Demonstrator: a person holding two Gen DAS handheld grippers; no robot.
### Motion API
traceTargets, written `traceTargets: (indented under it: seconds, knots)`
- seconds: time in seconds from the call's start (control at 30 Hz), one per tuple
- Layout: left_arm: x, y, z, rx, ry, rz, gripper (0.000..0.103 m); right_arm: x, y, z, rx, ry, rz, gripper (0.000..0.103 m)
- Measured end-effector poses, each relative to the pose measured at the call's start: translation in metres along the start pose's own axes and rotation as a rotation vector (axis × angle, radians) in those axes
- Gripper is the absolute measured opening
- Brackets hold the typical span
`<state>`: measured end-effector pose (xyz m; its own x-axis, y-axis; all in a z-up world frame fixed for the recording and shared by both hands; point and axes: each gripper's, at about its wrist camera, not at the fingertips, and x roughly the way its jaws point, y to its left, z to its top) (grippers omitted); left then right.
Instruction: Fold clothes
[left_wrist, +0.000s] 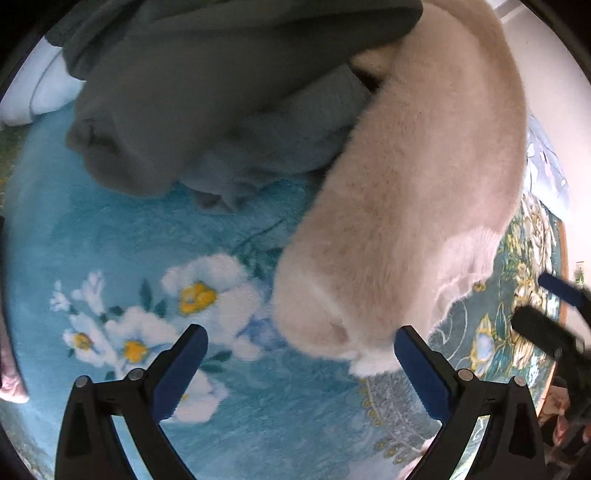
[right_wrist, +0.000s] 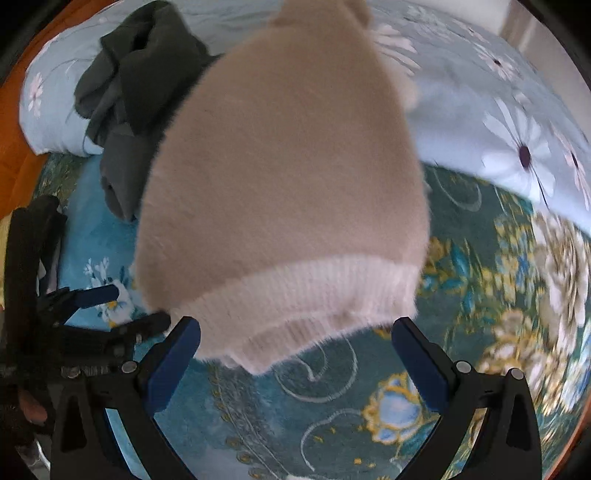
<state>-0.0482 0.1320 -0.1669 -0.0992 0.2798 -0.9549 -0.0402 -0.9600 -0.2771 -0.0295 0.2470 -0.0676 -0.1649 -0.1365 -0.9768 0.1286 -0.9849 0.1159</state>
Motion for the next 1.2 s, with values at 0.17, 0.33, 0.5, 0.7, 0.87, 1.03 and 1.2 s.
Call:
traceTargets:
  seconds: [0.17,0.33,0.5,0.7,0.87,1.03,1.2]
  knots:
    - [0.006,-0.019,0.027,0.023,-0.028,-0.070,0.061,-0.006,-0.025,-0.038,0.106,0.037,0.008,0.103]
    - [0.000,-0.049,0.028,0.069,0.000,-0.067,0.017,-0.013,-0.044,-0.068,0.206,0.081,-0.004,0.103]
    - [-0.069,-0.050,0.014,0.148,-0.101,-0.231,0.014,-0.037,-0.066,-0.088,0.374,0.067,0.079,0.103]
    - [-0.186,-0.047,-0.016,0.174,-0.220,-0.409,0.014,-0.095,-0.089,-0.118,0.538,-0.024,0.065,0.103]
    - [-0.270,-0.042,-0.060,0.124,-0.283,-0.506,0.008,-0.152,-0.080,-0.154,0.554,-0.101,0.063,0.103]
    - [-0.298,-0.047,-0.096,0.061,-0.290,-0.453,0.007,-0.183,-0.070,-0.192,0.517,-0.125,0.096,0.103]
    - [-0.288,-0.065,-0.134,0.050,-0.292,-0.357,0.007,-0.190,-0.075,-0.210,0.491,-0.122,0.166,0.103]
